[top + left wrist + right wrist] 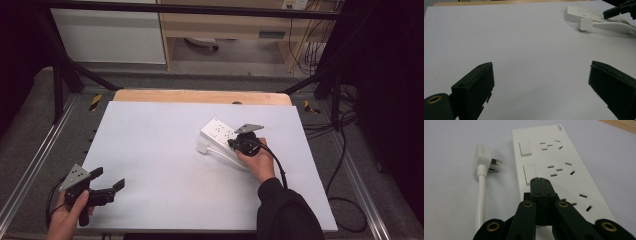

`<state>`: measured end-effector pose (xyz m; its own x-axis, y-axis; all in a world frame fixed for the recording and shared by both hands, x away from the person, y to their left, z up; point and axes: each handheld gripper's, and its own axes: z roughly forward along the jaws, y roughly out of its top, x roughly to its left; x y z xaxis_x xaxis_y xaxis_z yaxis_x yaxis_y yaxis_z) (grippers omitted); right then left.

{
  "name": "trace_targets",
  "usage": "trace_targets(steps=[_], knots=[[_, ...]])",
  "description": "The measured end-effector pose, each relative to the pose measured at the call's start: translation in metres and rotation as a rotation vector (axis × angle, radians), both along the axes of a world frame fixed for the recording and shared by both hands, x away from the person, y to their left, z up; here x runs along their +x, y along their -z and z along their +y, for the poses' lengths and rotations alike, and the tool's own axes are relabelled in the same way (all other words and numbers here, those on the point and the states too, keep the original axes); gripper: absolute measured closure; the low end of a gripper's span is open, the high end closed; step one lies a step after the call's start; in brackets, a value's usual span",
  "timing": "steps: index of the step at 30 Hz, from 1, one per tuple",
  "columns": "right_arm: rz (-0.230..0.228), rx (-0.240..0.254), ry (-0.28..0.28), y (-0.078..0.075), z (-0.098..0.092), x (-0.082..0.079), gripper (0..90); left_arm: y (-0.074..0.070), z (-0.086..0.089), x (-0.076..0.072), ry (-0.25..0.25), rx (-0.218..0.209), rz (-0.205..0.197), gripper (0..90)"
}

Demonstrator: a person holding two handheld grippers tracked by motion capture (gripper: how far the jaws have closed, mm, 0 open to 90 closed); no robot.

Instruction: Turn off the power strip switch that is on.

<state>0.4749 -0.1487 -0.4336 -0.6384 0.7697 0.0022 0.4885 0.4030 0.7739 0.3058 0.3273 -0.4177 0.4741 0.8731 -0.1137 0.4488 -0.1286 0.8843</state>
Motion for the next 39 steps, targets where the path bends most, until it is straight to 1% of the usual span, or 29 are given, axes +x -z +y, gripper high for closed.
trace_targets(steps=[1,4,7,9,13,22,26,30,32,33,34,35,37,39], knots=[[-0.003,-0.006,-0.003,0.001,0.0,0.0,90.0,0.0,0.0,0.0,0.0,0.0,0.0,6.1],[0.002,0.0,0.003,0.001,0.001,0.001,90.0,0.0,0.0,0.0,-0.001,0.001,-0.001,6.1],[0.003,-0.01,-0.001,0.0,0.002,0.001,90.0,0.0,0.0,0.0,0.0,-0.003,0.002,6.1],[0.002,-0.004,0.0,0.001,0.002,0.001,90.0,0.0,0.001,0.0,0.0,-0.003,0.003,6.1],[-0.001,-0.007,-0.002,0.0,0.002,0.0,90.0,0.0,0.001,0.0,0.0,0.0,0.0,6.1],[-0.01,0.011,-0.001,-0.006,-0.002,-0.001,90.0,0.0,0.001,0.0,0.0,0.0,0.0,6.1],[-0.016,0.028,0.004,-0.01,-0.003,-0.003,88.8,0.0,0.001,0.0,0.0,0.001,-0.001,6.1],[-0.026,0.048,0.014,-0.017,-0.006,-0.005,80.9,0.0,0.001,0.0,0.0,0.001,-0.001,6.1],[-0.029,0.056,0.025,-0.02,-0.008,-0.005,74.4,0.0,0.001,0.0,0.0,0.002,-0.001,6.1],[-0.026,0.064,0.027,-0.023,-0.009,-0.006,71.7,0.0,0.001,0.0,0.0,0.002,-0.001,6.1],[-0.031,0.067,0.022,-0.024,-0.01,-0.006,68.5,0.0,0.001,0.0,0.0,0.002,-0.001,6.1],[-0.031,0.072,0.026,-0.026,-0.011,-0.006,64.1,0.0,0.001,0.0,0.0,0.002,-0.001,6.1],[-0.03,0.077,0.028,-0.03,-0.014,-0.006,51.8,0.0,0.001,0.0,-0.001,0.002,-0.001,6.1],[-0.016,0.075,0.048,-0.033,-0.015,-0.005,41.0,0.0,0.001,0.0,-0.001,0.002,-0.001,6.1]])
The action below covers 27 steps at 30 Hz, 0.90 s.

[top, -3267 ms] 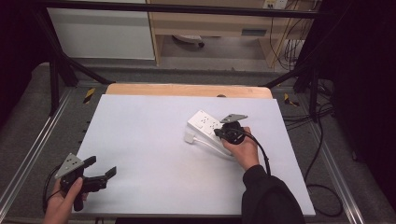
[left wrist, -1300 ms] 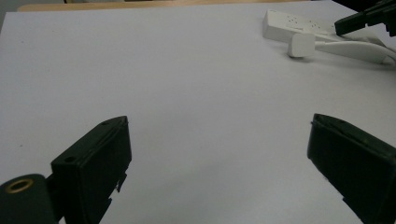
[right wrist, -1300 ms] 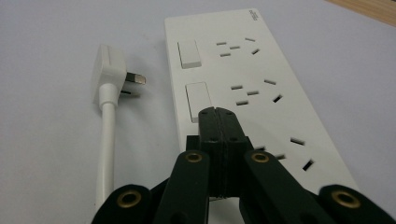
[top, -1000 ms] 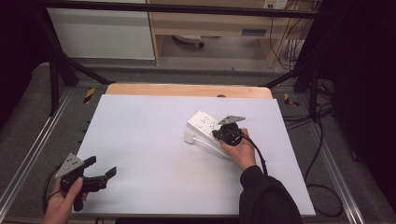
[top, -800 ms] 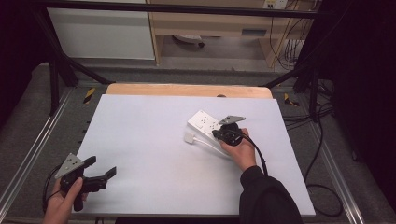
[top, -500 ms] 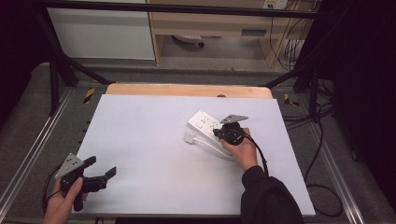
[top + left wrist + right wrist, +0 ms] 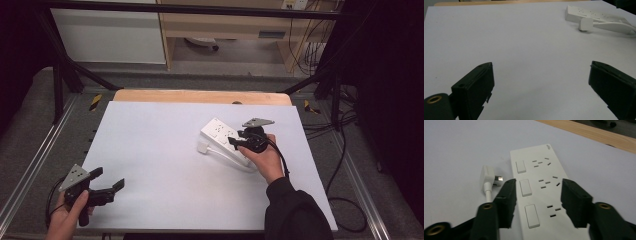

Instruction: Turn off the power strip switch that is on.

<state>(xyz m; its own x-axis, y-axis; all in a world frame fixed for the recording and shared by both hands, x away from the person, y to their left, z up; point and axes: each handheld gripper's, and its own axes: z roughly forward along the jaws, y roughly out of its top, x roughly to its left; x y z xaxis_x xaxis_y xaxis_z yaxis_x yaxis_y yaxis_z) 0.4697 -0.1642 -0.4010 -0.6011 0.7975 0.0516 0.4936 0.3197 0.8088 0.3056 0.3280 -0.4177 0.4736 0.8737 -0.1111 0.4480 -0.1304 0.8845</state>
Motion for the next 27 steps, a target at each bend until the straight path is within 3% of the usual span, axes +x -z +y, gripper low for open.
trace_targets(steps=[4,14,21,27], knots=[[0.015,0.008,0.004,-0.005,-0.005,0.001,32.6,0.0,0.0,0.0,0.0,0.002,-0.001,6.1],[0.002,0.017,0.039,-0.01,-0.01,0.001,8.6,0.0,0.0,0.0,-0.001,0.002,0.0,6.1],[-0.023,0.028,0.076,-0.016,-0.012,0.002,3.7,0.0,0.0,0.0,-0.002,0.0,0.0,6.1],[-0.037,0.045,0.068,-0.024,-0.016,0.0,2.7,0.0,0.0,0.0,-0.001,-0.002,0.002,6.1]])
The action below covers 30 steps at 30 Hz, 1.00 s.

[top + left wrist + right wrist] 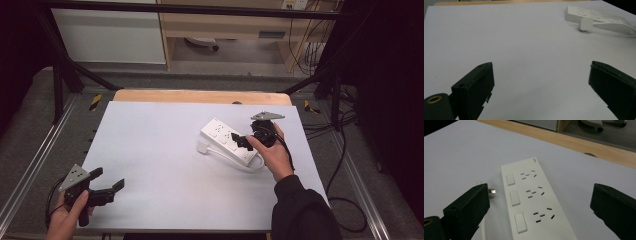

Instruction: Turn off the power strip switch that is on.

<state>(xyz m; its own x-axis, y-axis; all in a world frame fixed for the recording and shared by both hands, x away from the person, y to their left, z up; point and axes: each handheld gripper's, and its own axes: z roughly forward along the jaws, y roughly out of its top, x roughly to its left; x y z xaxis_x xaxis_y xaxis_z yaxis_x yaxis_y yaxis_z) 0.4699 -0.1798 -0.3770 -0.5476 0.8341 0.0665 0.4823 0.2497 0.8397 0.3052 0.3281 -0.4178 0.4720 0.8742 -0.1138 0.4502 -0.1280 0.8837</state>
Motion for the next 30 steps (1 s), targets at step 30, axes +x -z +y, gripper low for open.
trace_targets(steps=[30], knots=[[-0.13,0.079,0.041,-0.033,-0.052,-0.029,4.2,0.001,-0.001,0.0,0.003,-0.004,0.005,6.1]])
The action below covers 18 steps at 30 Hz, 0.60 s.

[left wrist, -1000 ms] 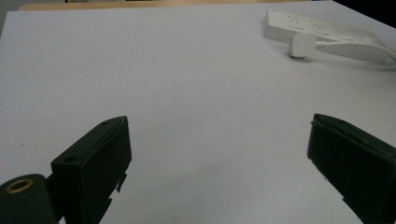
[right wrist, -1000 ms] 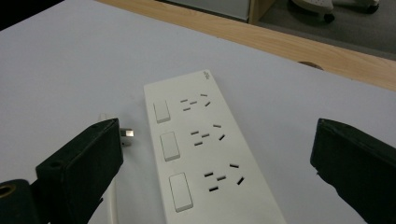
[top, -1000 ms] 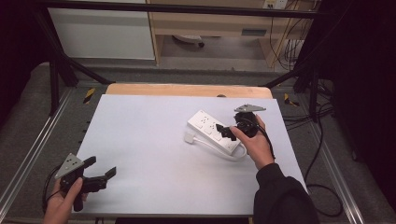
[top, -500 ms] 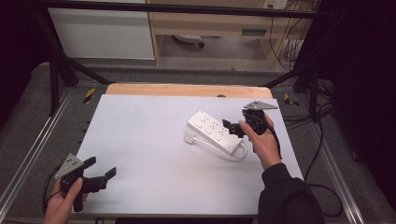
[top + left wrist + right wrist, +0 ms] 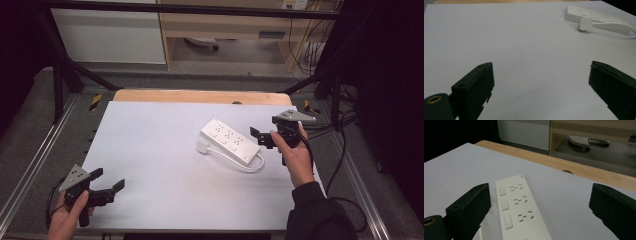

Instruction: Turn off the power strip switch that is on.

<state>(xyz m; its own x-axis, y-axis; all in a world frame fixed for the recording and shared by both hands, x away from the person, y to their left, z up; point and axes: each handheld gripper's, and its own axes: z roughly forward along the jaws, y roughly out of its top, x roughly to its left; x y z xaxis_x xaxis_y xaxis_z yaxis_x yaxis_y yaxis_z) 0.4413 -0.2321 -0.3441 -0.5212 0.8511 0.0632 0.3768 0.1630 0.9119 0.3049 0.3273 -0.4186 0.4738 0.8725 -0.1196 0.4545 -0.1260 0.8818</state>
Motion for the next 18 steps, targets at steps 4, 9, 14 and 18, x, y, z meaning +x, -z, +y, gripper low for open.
trace_targets(steps=[4,9,14,18], knots=[[-0.024,0.001,0.015,-0.001,-0.009,-0.007,3.7,0.0,0.0,0.0,-0.007,-0.005,0.0,6.0],[-0.046,0.021,0.035,0.001,-0.024,-0.018,3.3,0.0,-0.001,0.001,-0.003,-0.002,-0.001,6.1],[-0.077,0.041,0.07,0.011,-0.04,-0.032,3.4,0.0,-0.002,0.0,0.004,0.001,-0.001,6.0],[-0.086,0.048,0.094,0.022,-0.052,-0.044,3.4,0.001,-0.001,0.0,-0.002,-0.007,0.002,6.0]])
